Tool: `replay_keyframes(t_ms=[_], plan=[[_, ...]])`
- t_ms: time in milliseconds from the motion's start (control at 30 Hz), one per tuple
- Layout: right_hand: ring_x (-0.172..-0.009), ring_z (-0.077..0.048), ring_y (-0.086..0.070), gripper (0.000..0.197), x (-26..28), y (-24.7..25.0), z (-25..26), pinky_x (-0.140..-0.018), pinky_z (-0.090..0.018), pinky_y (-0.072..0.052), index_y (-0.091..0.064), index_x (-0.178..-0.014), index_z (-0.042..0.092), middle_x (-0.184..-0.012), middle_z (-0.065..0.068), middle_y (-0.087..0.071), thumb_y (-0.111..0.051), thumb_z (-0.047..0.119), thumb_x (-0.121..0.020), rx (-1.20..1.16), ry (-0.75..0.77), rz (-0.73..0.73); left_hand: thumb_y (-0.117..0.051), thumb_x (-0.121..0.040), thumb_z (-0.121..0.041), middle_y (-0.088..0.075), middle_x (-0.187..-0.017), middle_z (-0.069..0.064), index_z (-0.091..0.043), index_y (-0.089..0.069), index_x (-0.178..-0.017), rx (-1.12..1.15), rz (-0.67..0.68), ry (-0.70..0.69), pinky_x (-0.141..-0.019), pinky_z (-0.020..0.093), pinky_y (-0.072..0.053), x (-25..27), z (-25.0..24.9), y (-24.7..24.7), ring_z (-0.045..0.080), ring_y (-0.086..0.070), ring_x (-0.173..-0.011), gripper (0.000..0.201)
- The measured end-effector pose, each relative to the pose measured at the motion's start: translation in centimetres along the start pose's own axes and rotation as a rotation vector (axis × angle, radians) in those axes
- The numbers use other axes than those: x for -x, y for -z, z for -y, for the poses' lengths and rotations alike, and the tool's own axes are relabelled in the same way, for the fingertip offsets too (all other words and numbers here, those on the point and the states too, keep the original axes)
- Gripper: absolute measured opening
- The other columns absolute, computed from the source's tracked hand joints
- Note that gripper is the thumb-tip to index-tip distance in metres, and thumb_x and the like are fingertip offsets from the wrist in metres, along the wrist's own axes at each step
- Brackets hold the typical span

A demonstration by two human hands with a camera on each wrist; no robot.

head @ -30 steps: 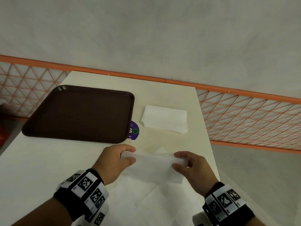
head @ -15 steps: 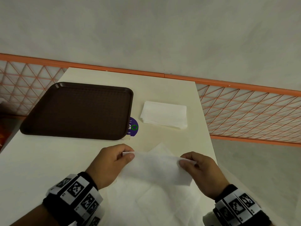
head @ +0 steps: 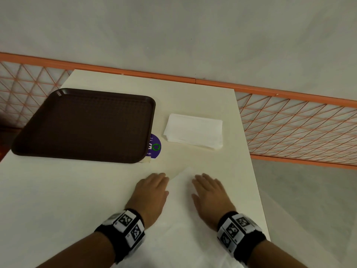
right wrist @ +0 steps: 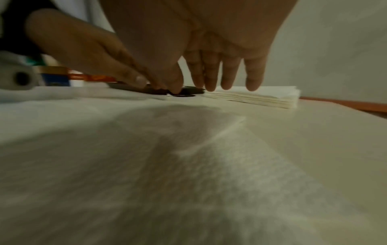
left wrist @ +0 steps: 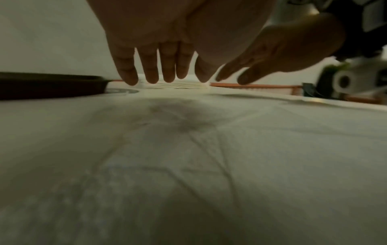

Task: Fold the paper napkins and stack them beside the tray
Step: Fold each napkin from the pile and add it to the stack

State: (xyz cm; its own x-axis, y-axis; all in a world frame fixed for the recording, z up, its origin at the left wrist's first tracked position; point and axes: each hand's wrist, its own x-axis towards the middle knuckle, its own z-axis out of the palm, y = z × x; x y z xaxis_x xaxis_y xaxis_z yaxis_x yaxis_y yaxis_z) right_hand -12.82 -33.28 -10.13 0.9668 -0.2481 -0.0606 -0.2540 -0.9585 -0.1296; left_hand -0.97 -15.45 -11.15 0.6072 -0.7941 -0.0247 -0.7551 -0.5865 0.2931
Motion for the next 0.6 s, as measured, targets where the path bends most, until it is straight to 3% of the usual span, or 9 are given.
replay_keyframes(t_ms=[100, 200, 267, 333, 433, 467, 533, 600], plan=[[-0.121, -0.021, -0.060, 0.048, 1.6, -2.3, 0.8, -0.093, -0.045, -0.053, -0.065, -0.124, 0.016, -0.132, -0.002, -0.062, -0.029, 0.033, -0.097, 0.043, 0.211, 0.117, -0.026, -0.097, -0.037, -0.064, -0.126, 0.006, -0.013, -0.068, -0.118, -0.079, 0.153, -0.130, -0.085, 0.045, -0.056, 1.5, -1.0, -1.8, 0.024, -0.063, -0.113, 0.053], [-0.127, -0.020, -0.054, 0.062, 2.0, -2.9, 0.9, -0.099, -0.046, -0.048, -0.059, -0.132, 0.016, -0.140, -0.003, -0.055, -0.009, 0.036, -0.101, 0.058, 0.169, 0.230, -0.004, -0.102, -0.038, -0.056, -0.136, 0.009, -0.009, -0.062, -0.126, -0.160, 0.281, -0.100, -0.091, 0.049, -0.051, 2.0, -1.0, -2.7, 0.026, -0.056, -0.123, 0.069], [-0.127, -0.020, -0.054, 0.063, 1.9, -2.8, 0.4, -0.107, -0.046, -0.042, -0.059, -0.131, 0.014, -0.139, -0.005, -0.055, -0.009, 0.040, -0.102, 0.073, 0.113, 0.268, -0.009, -0.101, -0.041, -0.056, -0.136, 0.010, -0.008, -0.062, -0.126, -0.193, 0.326, -0.069, -0.092, 0.050, -0.050, 1.7, -0.6, -2.6, 0.026, -0.056, -0.123, 0.067], [-0.125, -0.024, -0.056, 0.065, 2.1, -2.9, -0.6, -0.105, -0.047, -0.035, -0.061, -0.128, 0.011, -0.137, -0.007, -0.057, -0.009, 0.040, -0.102, 0.065, 0.064, 0.283, -0.014, -0.099, -0.047, -0.059, -0.132, 0.011, -0.006, -0.064, -0.122, -0.220, 0.387, -0.017, -0.088, 0.050, -0.052, 1.6, -0.1, -2.2, 0.027, -0.060, -0.119, 0.068], [-0.114, -0.029, -0.063, 0.062, 2.6, -2.7, -2.0, -0.094, -0.048, -0.051, -0.067, -0.119, 0.010, -0.127, -0.007, -0.063, -0.014, 0.038, -0.103, 0.055, 0.017, 0.192, -0.028, -0.085, -0.057, -0.069, -0.114, 0.009, -0.008, -0.071, -0.110, -0.219, 0.350, 0.058, -0.079, 0.043, -0.057, 1.1, -0.2, -1.0, 0.026, -0.067, -0.102, 0.070], [-0.107, -0.029, -0.065, 0.055, 2.5, -2.3, -2.2, -0.087, -0.047, -0.055, -0.068, -0.114, 0.011, -0.122, -0.006, -0.065, -0.022, 0.037, -0.101, 0.048, 0.015, 0.163, -0.032, -0.083, -0.057, -0.068, -0.111, 0.006, -0.011, -0.070, -0.109, -0.211, 0.352, 0.071, -0.080, 0.040, -0.056, 0.7, -0.7, -0.2, 0.025, -0.065, -0.098, 0.066], [-0.096, -0.027, -0.065, 0.041, 1.6, -1.1, -2.1, -0.077, -0.041, -0.055, -0.068, -0.106, 0.015, -0.111, -0.001, -0.065, -0.038, 0.038, -0.091, 0.030, 0.003, 0.148, -0.041, -0.088, -0.055, -0.056, -0.118, 0.000, -0.017, -0.055, -0.119, -0.168, 0.377, 0.099, -0.091, 0.038, -0.044, -0.5, -1.7, 1.0, 0.022, -0.052, -0.107, 0.051], [-0.105, -0.026, -0.057, 0.038, 0.2, 0.2, -1.8, -0.087, -0.040, -0.047, -0.061, -0.115, 0.020, -0.118, 0.001, -0.057, -0.042, 0.040, -0.090, 0.014, -0.004, 0.211, -0.052, -0.088, -0.055, -0.047, -0.125, -0.001, -0.021, -0.045, -0.125, -0.151, 0.402, 0.134, -0.098, 0.037, -0.036, -1.9, -1.9, 1.7, 0.021, -0.044, -0.116, 0.051]])
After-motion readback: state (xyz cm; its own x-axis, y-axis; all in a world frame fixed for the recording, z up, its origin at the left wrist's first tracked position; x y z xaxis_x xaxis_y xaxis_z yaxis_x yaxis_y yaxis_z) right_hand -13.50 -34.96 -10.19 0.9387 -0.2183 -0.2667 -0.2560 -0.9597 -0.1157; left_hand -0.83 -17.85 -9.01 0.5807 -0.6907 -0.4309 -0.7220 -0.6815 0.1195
